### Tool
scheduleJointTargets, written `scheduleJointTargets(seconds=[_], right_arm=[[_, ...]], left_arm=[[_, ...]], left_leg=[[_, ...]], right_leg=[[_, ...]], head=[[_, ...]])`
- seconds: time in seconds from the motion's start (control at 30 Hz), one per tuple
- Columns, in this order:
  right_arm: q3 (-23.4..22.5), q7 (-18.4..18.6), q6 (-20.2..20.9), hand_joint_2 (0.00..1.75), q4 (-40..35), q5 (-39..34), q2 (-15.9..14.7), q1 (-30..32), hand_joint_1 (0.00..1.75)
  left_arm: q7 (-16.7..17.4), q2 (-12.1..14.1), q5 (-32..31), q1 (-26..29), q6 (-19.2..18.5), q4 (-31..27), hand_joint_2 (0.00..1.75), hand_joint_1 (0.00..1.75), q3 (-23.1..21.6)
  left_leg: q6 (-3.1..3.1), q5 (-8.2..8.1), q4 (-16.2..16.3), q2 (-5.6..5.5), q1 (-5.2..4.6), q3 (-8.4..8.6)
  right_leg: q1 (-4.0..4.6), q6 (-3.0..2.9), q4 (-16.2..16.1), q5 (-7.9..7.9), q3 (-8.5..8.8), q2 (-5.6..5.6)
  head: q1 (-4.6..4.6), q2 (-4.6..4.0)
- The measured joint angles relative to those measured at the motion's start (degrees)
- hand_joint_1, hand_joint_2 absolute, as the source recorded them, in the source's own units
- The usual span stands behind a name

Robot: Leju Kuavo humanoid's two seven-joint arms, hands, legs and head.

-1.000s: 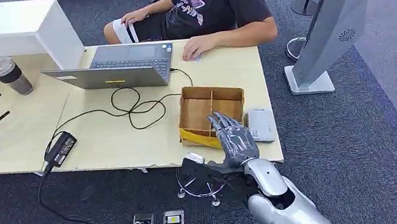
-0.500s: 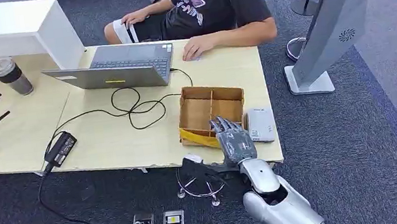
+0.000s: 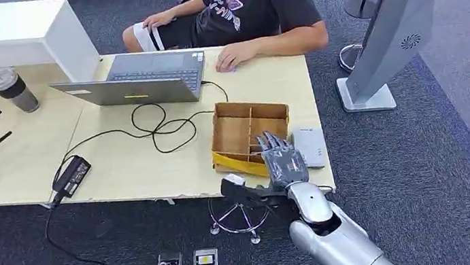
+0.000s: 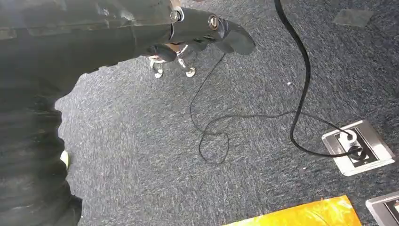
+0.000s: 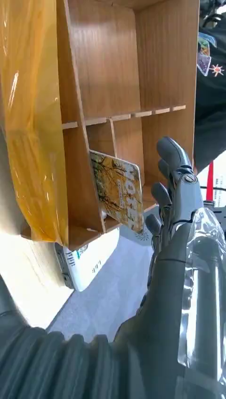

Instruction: Pass the card to the sensor for recognition and then transmit it.

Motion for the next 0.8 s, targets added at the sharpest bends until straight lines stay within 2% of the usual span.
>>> scheduleJointTargets(seconds=[0.37, 0.67, 0.8], right_arm=[[-2.65, 0.00, -2.73, 1.75, 1.23, 1.14, -0.11, -2.84, 0.00], [-4.77, -0.13, -2.97, 1.75, 2.25, 1.79, -0.24, -4.42, 0.19], [-5.40, -0.13, -2.97, 1.75, 2.80, 1.81, -0.24, -4.77, 0.40]], left_arm=[[0.00, 0.00, -0.39, -0.08, -0.09, 0.00, 1.75, 0.00, 0.00], [0.02, 0.00, -0.61, -0.23, -0.37, 0.00, 1.75, 0.00, -0.02], [0.04, 0.00, -0.61, -0.37, -0.37, 0.00, 1.75, 0.00, -0.02]], left_leg=[[0.00, 0.00, 0.01, 0.01, 0.00, 0.01], [0.00, 0.00, 0.01, 0.01, 0.00, 0.00], [0.00, 0.00, 0.00, 0.00, 0.00, 0.00]], right_leg=[[0.00, 0.00, 0.00, 0.00, 0.00, 0.01], [0.00, 0.00, 0.00, 0.00, 0.00, 0.01], [0.00, 0.00, 0.00, 0.00, 0.00, 0.00]], head=[[0.00, 0.02], [0.00, 0.00], [-0.02, 0.00]])
